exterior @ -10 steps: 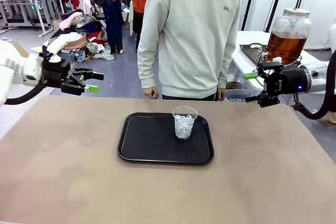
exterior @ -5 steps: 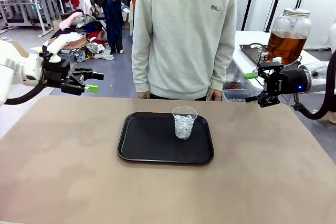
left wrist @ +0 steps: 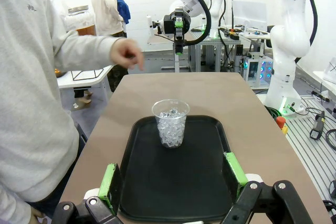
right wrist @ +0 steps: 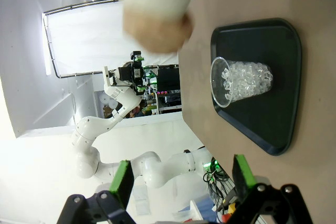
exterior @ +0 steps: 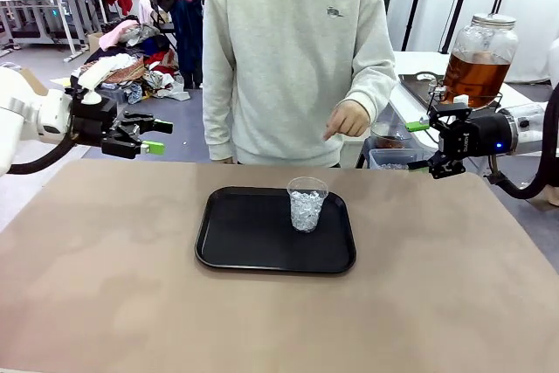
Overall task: Pour the drink into the iced cup.
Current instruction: Pick up the iced cup indicated by the human and present it to them.
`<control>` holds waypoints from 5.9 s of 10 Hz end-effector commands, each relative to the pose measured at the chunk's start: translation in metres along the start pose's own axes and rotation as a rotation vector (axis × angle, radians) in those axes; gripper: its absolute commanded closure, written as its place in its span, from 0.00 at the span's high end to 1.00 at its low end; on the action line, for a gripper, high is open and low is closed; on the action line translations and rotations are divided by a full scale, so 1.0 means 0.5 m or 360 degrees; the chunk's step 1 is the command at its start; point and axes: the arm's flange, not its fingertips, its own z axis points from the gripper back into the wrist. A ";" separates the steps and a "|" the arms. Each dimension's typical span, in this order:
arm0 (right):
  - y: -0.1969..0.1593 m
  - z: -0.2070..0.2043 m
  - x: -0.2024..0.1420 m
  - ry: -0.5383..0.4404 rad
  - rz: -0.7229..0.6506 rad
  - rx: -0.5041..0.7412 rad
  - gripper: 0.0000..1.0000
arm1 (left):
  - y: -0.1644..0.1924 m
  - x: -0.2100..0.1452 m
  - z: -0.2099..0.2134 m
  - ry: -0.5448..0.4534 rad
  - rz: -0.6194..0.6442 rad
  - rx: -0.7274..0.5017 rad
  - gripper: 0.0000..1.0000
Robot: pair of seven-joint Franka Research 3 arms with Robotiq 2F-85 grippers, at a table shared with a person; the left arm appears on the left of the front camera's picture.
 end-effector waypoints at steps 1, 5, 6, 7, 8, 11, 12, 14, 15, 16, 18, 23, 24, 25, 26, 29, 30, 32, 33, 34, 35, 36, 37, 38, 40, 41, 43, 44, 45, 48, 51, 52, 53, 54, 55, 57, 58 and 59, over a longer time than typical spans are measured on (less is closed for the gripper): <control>0.004 0.001 0.001 -0.0003 0.0007 0.0000 1.00 | -0.002 0.003 0.001 -0.0007 -0.0004 -0.0004 1.00; 0.004 0.001 0.001 -0.0003 0.0007 0.0000 1.00 | -0.002 0.003 0.001 -0.0007 -0.0004 -0.0004 1.00; 0.004 0.001 0.001 -0.0003 0.0007 0.0000 1.00 | -0.002 0.003 0.001 -0.0007 -0.0004 -0.0004 1.00; 0.004 0.001 0.001 -0.0003 0.0007 0.0000 1.00 | -0.002 0.003 0.001 -0.0007 -0.0004 -0.0004 1.00; 0.004 0.001 0.001 -0.0003 0.0007 0.0000 1.00 | -0.002 0.003 0.001 -0.0007 -0.0004 -0.0004 1.00; 0.004 0.001 0.001 -0.0003 0.0007 0.0000 1.00 | -0.002 0.003 0.001 -0.0007 -0.0004 -0.0004 1.00; 0.004 0.001 0.001 -0.0003 0.0007 0.0000 1.00 | -0.002 0.003 0.001 -0.0007 -0.0004 -0.0004 1.00; 0.004 0.001 0.001 -0.0003 0.0007 0.0000 1.00 | -0.002 0.003 0.001 -0.0007 -0.0004 -0.0004 1.00; 0.004 0.001 0.001 -0.0003 0.0007 0.0000 1.00 | -0.002 0.003 0.001 -0.0007 -0.0004 -0.0004 1.00; 0.004 0.001 0.001 -0.0003 0.0007 0.0000 1.00 | -0.002 0.003 0.001 -0.0007 -0.0004 -0.0004 1.00; 0.004 0.001 0.001 -0.0003 0.0007 0.0000 1.00 | -0.002 0.003 0.001 -0.0007 -0.0004 -0.0004 1.00; 0.000 0.000 0.000 0.0000 0.0000 0.0000 1.00 | -0.002 0.003 0.001 -0.0007 -0.0004 -0.0004 1.00; 0.009 -0.002 0.000 -0.0004 0.0099 -0.0003 1.00 | -0.002 0.003 0.001 -0.0007 -0.0004 -0.0004 1.00; 0.009 -0.005 0.000 0.0007 0.0178 -0.0018 1.00 | -0.002 0.003 0.001 -0.0007 -0.0004 -0.0004 1.00; 0.010 -0.006 0.000 0.0037 0.0278 -0.0007 1.00 | -0.002 0.003 0.001 -0.0007 -0.0004 -0.0004 1.00; 0.017 -0.015 0.003 0.0074 0.0704 -0.0070 1.00 | -0.002 0.003 0.001 -0.0007 -0.0004 -0.0004 1.00; 0.018 -0.019 0.009 0.0106 0.0845 -0.0083 1.00 | -0.002 0.003 0.001 -0.0007 -0.0004 -0.0004 1.00; 0.019 -0.029 0.021 0.0114 0.1133 -0.0137 1.00 | -0.002 0.003 0.001 -0.0007 -0.0004 -0.0004 1.00; 0.022 -0.034 0.025 0.0107 0.1217 -0.0161 1.00 | -0.002 0.003 0.001 -0.0007 -0.0004 -0.0004 1.00; 0.025 -0.040 0.030 0.0112 0.1311 -0.0184 1.00 | -0.002 0.003 0.001 -0.0007 -0.0004 -0.0004 1.00; 0.030 -0.043 0.030 0.0085 0.1337 -0.0209 1.00 | -0.002 0.003 0.001 -0.0007 -0.0004 -0.0004 1.00; 0.036 -0.041 0.021 0.0051 0.1270 -0.0210 1.00 | -0.002 0.003 0.001 -0.0007 -0.0004 -0.0004 1.00; 0.029 -0.033 0.021 0.0120 0.1266 -0.0179 1.00 | -0.002 0.003 0.001 -0.0007 -0.0004 -0.0004 1.00; 0.029 -0.033 0.021 0.0120 0.1266 -0.0179 1.00 | -0.002 0.003 0.001 -0.0007 -0.0004 -0.0004 1.00; 0.029 -0.033 0.021 0.0120 0.1266 -0.0179 1.00 | -0.002 0.003 0.001 -0.0007 -0.0004 -0.0004 1.00; 0.029 -0.033 0.021 0.0120 0.1266 -0.0179 1.00 | -0.002 0.003 0.001 -0.0007 -0.0004 -0.0004 1.00; 0.009 -0.051 0.030 0.0105 0.1457 -0.0227 1.00 | -0.002 0.003 0.001 -0.0007 -0.0004 -0.0004 1.00; -0.018 -0.070 0.039 0.0113 0.1652 -0.0268 1.00 | -0.002 0.003 0.001 -0.0007 -0.0004 -0.0004 1.00; -0.039 -0.086 0.048 0.0064 0.1758 -0.0330 1.00 | -0.002 0.003 0.001 -0.0007 -0.0004 -0.0004 1.00; -0.096 -0.139 0.062 0.0054 0.2213 -0.0354 1.00 | -0.002 0.003 0.001 -0.0007 -0.0004 -0.0004 1.00; -0.124 -0.201 0.058 0.0010 0.2478 -0.0280 1.00 | -0.002 0.003 0.001 -0.0007 -0.0004 -0.0004 1.00; -0.131 -0.218 0.059 0.0055 0.2499 -0.0239 1.00 | -0.002 0.003 0.001 -0.0007 -0.0004 -0.0004 1.00; -0.132 -0.225 0.060 0.0071 0.2484 -0.0229 1.00 | -0.002 0.003 0.001 -0.0007 -0.0004 -0.0004 1.00; -0.125 -0.217 0.056 0.0077 0.2439 -0.0226 1.00 | -0.002 0.003 0.001 -0.0007 -0.0004 -0.0004 1.00; -0.123 -0.216 0.059 0.0097 0.2452 -0.0251 1.00 | -0.002 0.003 0.001 -0.0007 -0.0004 -0.0004 1.00; -0.123 -0.216 0.059 0.0097 0.2452 -0.0251 1.00 | -0.002 0.003 0.001 -0.0007 -0.0004 -0.0004 1.00; -0.123 -0.216 0.059 0.0097 0.2452 -0.0251 1.00 | -0.002 0.003 0.001 -0.0007 -0.0004 -0.0004 1.00; -0.123 -0.216 0.059 0.0097 0.2452 -0.0251 1.00 | -0.002 0.003 0.001 -0.0007 -0.0004 -0.0004 1.00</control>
